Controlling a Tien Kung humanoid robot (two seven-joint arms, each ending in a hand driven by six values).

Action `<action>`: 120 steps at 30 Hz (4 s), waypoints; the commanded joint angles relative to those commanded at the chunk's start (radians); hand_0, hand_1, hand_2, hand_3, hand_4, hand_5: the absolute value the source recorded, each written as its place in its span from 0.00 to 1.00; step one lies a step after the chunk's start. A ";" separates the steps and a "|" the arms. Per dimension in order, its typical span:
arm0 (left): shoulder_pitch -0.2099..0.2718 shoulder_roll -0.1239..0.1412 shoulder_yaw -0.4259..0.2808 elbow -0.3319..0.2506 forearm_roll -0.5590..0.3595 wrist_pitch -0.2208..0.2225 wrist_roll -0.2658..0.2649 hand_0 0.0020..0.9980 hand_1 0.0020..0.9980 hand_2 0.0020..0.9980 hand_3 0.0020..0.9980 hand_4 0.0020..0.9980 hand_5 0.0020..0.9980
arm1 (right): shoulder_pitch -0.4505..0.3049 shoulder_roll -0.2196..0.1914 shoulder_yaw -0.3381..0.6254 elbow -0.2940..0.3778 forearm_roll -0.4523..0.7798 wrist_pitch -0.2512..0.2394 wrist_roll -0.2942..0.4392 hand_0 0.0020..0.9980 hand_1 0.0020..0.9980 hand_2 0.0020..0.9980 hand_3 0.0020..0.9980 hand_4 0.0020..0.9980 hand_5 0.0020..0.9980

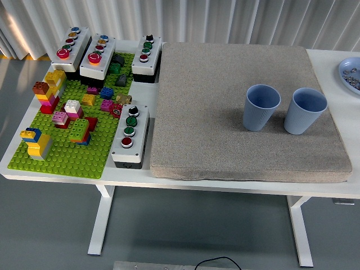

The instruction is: Pick cup pour cup place

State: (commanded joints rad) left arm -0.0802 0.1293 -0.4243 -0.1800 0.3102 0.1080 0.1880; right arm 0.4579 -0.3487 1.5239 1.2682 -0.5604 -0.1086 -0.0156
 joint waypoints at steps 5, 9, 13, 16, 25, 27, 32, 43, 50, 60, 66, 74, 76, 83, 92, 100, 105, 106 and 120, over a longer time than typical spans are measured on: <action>-0.002 0.000 0.009 0.000 -0.006 -0.001 -0.001 0.73 0.78 0.82 0.68 0.51 0.96 | 0.000 0.003 -0.003 -0.013 -0.039 -0.014 0.020 0.90 0.86 0.89 0.86 0.82 1.00; -0.001 0.001 0.013 0.000 -0.010 -0.001 -0.001 0.73 0.78 0.82 0.68 0.51 0.96 | -0.001 0.006 -0.022 -0.010 -0.042 -0.074 0.075 0.90 0.86 0.91 0.88 0.81 1.00; 0.001 0.001 0.016 0.000 -0.011 -0.001 -0.001 0.73 0.78 0.82 0.68 0.51 0.96 | 0.000 0.008 -0.041 0.003 -0.038 -0.178 0.161 0.90 0.86 0.90 0.87 0.80 1.00; 0.001 0.002 0.020 0.000 -0.014 -0.001 -0.002 0.73 0.78 0.82 0.68 0.51 0.96 | 0.000 0.005 -0.048 0.005 -0.036 -0.192 0.165 0.90 0.86 0.90 0.87 0.80 1.00; 0.001 0.002 0.018 0.000 -0.013 -0.001 -0.002 0.73 0.78 0.82 0.68 0.51 0.96 | -0.002 0.004 -0.054 0.002 -0.043 -0.168 0.144 0.90 0.86 0.90 0.87 0.79 1.00; 0.001 0.002 0.014 0.000 -0.008 -0.001 -0.002 0.73 0.78 0.82 0.68 0.51 0.96 | -0.003 0.003 -0.056 0.004 -0.047 -0.165 0.138 0.90 0.86 0.90 0.87 0.79 1.00; -0.001 0.002 0.000 0.000 0.005 -0.001 -0.001 0.73 0.78 0.82 0.68 0.51 0.96 | -0.002 0.003 -0.055 0.005 -0.055 -0.170 0.142 0.90 0.85 0.90 0.88 0.78 1.00; -0.002 0.000 0.013 0.000 -0.009 -0.001 -0.007 0.73 0.78 0.82 0.68 0.51 0.96 | -0.003 -0.001 -0.054 0.005 -0.056 -0.159 0.137 0.89 0.84 0.90 0.87 0.77 1.00; -0.004 0.001 0.018 0.000 -0.015 -0.001 -0.010 0.73 0.78 0.82 0.68 0.51 0.96 | 0.002 0.000 -0.060 0.007 -0.056 -0.153 0.130 0.89 0.84 0.89 0.86 0.74 0.95; -0.007 0.001 0.032 0.000 -0.031 0.000 -0.014 0.73 0.78 0.82 0.68 0.51 0.96 | 0.007 0.002 -0.072 0.006 -0.048 -0.143 0.127 0.88 0.82 0.87 0.84 0.69 0.82; -0.007 0.002 0.047 0.000 -0.045 0.000 -0.017 0.73 0.78 0.82 0.68 0.51 0.96 | 0.009 0.008 -0.083 0.001 -0.050 -0.127 0.112 0.87 0.81 0.83 0.81 0.69 0.82; 0.000 0.005 0.044 0.000 -0.036 0.001 -0.017 0.73 0.78 0.82 0.68 0.51 0.96 | 0.009 0.014 -0.100 0.001 -0.060 -0.123 0.114 0.86 0.81 0.83 0.81 0.70 0.83; 0.000 0.005 0.045 0.000 -0.036 0.001 -0.017 0.73 0.78 0.82 0.68 0.51 0.96 | 0.011 0.014 -0.100 0.002 -0.061 -0.125 0.114 0.86 0.81 0.83 0.81 0.70 0.83; -0.003 0.004 0.041 0.000 -0.035 0.001 -0.017 0.73 0.78 0.82 0.68 0.51 0.96 | 0.017 0.013 -0.098 0.001 -0.063 -0.123 0.112 0.87 0.81 0.83 0.81 0.71 0.86; -0.005 0.003 0.029 0.000 -0.024 0.002 -0.016 0.73 0.78 0.82 0.68 0.50 0.96 | 0.019 0.012 -0.091 0.001 -0.064 -0.125 0.113 0.86 0.81 0.83 0.81 0.68 0.80; -0.005 0.002 0.016 0.000 -0.014 0.002 -0.013 0.73 0.78 0.82 0.69 0.50 0.96 | 0.019 0.010 -0.088 0.001 -0.066 -0.128 0.114 0.86 0.81 0.83 0.81 0.68 0.79; -0.004 0.001 -0.001 0.000 0.001 0.002 -0.010 0.73 0.78 0.82 0.68 0.50 0.96 | 0.019 0.010 -0.087 0.001 -0.064 -0.128 0.116 0.86 0.81 0.84 0.80 0.68 0.79; -0.004 0.001 -0.002 0.000 0.002 0.002 -0.009 0.73 0.78 0.82 0.68 0.50 0.96 | 0.019 0.010 -0.087 0.001 -0.063 -0.128 0.116 0.86 0.81 0.84 0.80 0.68 0.79; -0.005 0.001 -0.003 0.000 0.004 0.001 -0.007 0.73 0.78 0.82 0.69 0.50 0.96 | 0.020 0.009 -0.082 0.002 -0.075 -0.141 0.113 0.87 0.81 0.84 0.80 0.68 0.79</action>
State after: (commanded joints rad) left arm -0.0854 0.1302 -0.4274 -0.1800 0.3138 0.1093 0.1805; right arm 0.4779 -0.3396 1.4418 1.2707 -0.6350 -0.2494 0.0976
